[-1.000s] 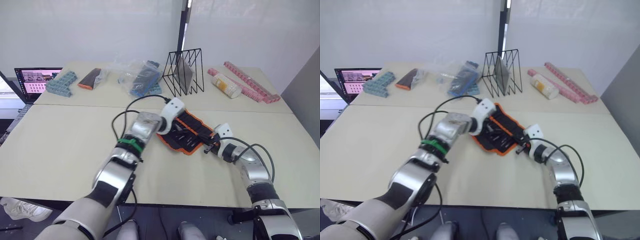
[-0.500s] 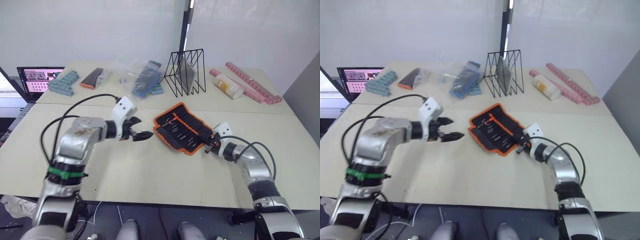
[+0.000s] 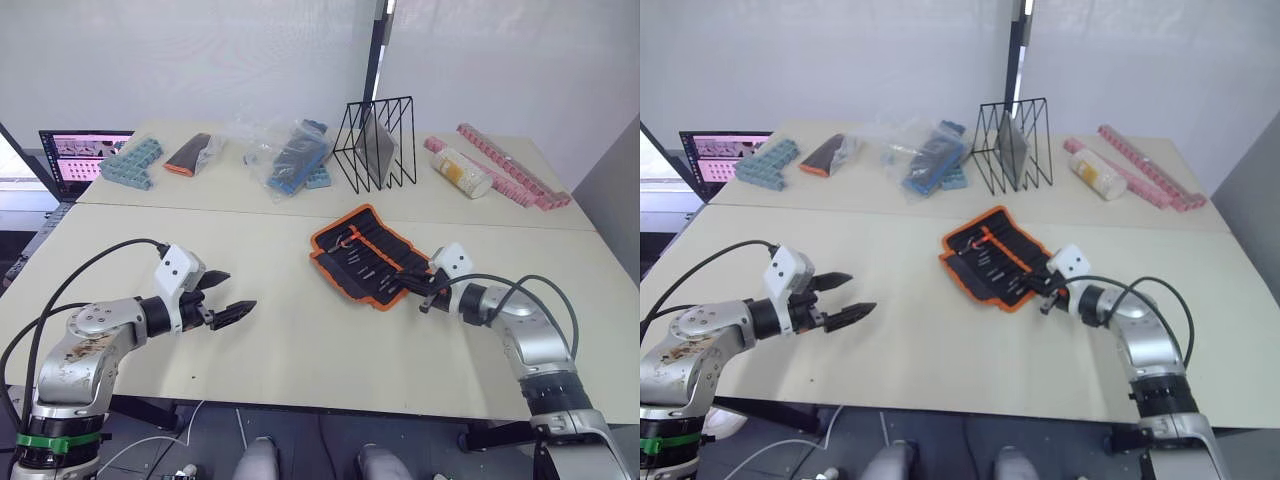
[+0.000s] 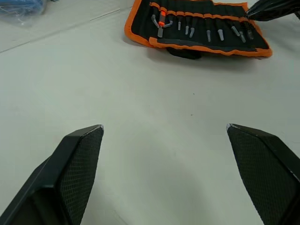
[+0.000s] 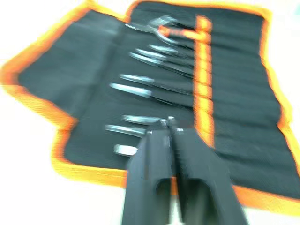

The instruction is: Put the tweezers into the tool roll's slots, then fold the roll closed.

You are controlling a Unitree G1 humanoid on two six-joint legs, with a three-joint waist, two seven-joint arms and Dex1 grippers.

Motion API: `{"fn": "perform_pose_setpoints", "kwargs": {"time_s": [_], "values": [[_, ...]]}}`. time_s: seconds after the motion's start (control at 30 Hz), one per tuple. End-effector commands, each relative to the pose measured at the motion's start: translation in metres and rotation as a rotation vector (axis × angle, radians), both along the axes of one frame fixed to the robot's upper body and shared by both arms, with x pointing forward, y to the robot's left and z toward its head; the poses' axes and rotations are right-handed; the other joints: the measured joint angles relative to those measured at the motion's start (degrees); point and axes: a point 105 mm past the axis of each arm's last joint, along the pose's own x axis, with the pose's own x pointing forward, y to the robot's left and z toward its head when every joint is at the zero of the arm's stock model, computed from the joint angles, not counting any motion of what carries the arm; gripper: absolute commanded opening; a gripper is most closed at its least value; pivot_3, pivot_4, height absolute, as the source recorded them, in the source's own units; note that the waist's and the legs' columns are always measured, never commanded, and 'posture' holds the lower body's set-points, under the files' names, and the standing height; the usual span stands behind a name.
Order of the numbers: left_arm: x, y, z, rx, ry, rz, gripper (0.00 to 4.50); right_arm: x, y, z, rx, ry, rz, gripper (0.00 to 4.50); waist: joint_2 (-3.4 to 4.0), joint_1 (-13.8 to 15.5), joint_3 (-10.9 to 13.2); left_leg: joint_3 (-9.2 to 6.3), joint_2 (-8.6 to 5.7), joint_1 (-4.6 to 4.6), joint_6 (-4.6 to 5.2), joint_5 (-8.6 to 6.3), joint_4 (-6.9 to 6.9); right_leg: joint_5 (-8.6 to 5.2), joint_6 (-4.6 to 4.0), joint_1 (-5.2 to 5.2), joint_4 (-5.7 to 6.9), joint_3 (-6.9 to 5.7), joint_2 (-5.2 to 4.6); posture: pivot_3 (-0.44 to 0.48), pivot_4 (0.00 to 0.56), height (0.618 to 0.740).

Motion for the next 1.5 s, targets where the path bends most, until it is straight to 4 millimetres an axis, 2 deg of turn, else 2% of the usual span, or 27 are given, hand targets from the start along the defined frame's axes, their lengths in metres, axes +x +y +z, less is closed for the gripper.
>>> {"fn": "perform_pose_setpoints", "kwargs": {"time_s": [0.03, 0.17, 0.27, 0.3, 0.67, 0.77, 1.1, 1.13, 1.23, 1.5], "values": [[-0.005, 0.0, 0.007, -0.026, -0.042, -0.04, 4.5, -0.016, 0.019, 0.023, 0.021, -0.058, 0.081, 1.85, 0.0, -0.1, 0.0, 0.0, 0.01, 0.0, 0.0, 0.0, 0.0, 0.0, 0.0, -0.01, 0.01, 0.0, 0.0, 0.0, 0.15, 0.735], [-0.008, -0.011, 0.003, -0.082, -0.032, -0.074, 4.5, -0.033, 0.039, 0.018, -0.033, -0.079, 0.119, 3.24, 0.0, -0.1, 0.0, 0.0, 0.01, -0.01, 0.0, 0.0, -0.03, 0.0, 0.0, -0.02, 0.01, 0.0, 0.0, 0.0, 0.15, 0.735], [-0.009, -0.018, 0.0, -0.105, -0.032, -0.084, 4.5, -0.037, 0.051, 0.017, -0.055, -0.106, 0.121, 4.27, -0.01, -0.1, 0.0, 0.0, 0.01, -0.01, 0.0, 0.0, -0.02, 0.0, 0.0, -0.02, 0.0, 0.0, 0.0, 0.0, 0.15, 0.735], [-0.01, -0.02, -0.001, -0.115, -0.026, -0.088, 4.5, -0.036, 0.056, 0.017, -0.077, -0.129, 0.117, 4.49, -0.01, -0.1, 0.0, 0.01, 0.01, -0.01, 0.0, 0.0, -0.01, 0.0, 0.0, -0.02, 0.0, 0.0, 0.0, 0.0, 0.15, 0.735], [-0.01, -0.024, -0.007, -0.125, -0.014, -0.09, 4.5, -0.018, 0.09, 0.003, -0.188, -0.213, 0.102, 4.49, -0.01, -0.2, 0.0, 0.01, 0.03, 0.0, 0.0, 0.0, -0.04, 0.0, -0.01, -0.09, 0.02, 0.0, 0.01, 0.0, 0.15, 0.735], [-0.01, -0.025, -0.008, -0.117, -0.017, -0.092, 4.5, -0.012, 0.096, 0.004, -0.189, -0.221, 0.093, 3.7, -0.01, -0.2, 0.0, 0.01, 0.03, -0.02, 0.0, 0.0, -0.04, 0.0, -0.01, -0.08, 0.02, 0.0, 0.01, 0.0, 0.15, 0.735], [-0.012, -0.03, -0.004, -0.108, -0.037, -0.1, 4.5, -0.002, 0.102, 0.003, -0.218, -0.238, 0.09, 0.26, -0.02, -0.2, 0.0, 0.01, 0.03, -0.01, 0.0, 0.0, -0.05, 0.0, -0.02, -0.09, 0.03, -0.01, 0.01, 0.0, 0.15, 0.735], [-0.012, -0.03, -0.004, -0.107, -0.037, -0.099, 4.5, -0.002, 0.103, 0.003, -0.219, -0.235, 0.09, 0.03, -0.02, -0.2, 0.0, 0.01, 0.03, -0.01, 0.0, 0.0, -0.06, 0.0, -0.02, -0.09, 0.03, -0.01, 0.01, 0.0, 0.15, 0.735], [-0.013, -0.028, -0.005, -0.104, -0.039, -0.093, 4.5, -0.001, 0.108, 0.001, -0.216, -0.232, 0.112, 0.03, -0.02, -0.2, 0.0, 0.01, 0.03, 0.0, 0.0, 0.0, -0.07, 0.0, -0.02, -0.1, 0.04, -0.01, 0.01, 0.0, 0.15, 0.735], [-0.012, -0.009, -0.013, -0.047, -0.031, -0.064, 4.5, -0.016, 0.146, 0.009, -0.173, -0.275, 0.328, 0.03, -0.02, -0.4, 0.0, 0.01, 0.06, 0.03, 0.0, 0.0, -0.16, 0.01, -0.02, -0.13, 0.04, -0.02, 0.03, 0.0, 0.15, 0.735]]}}
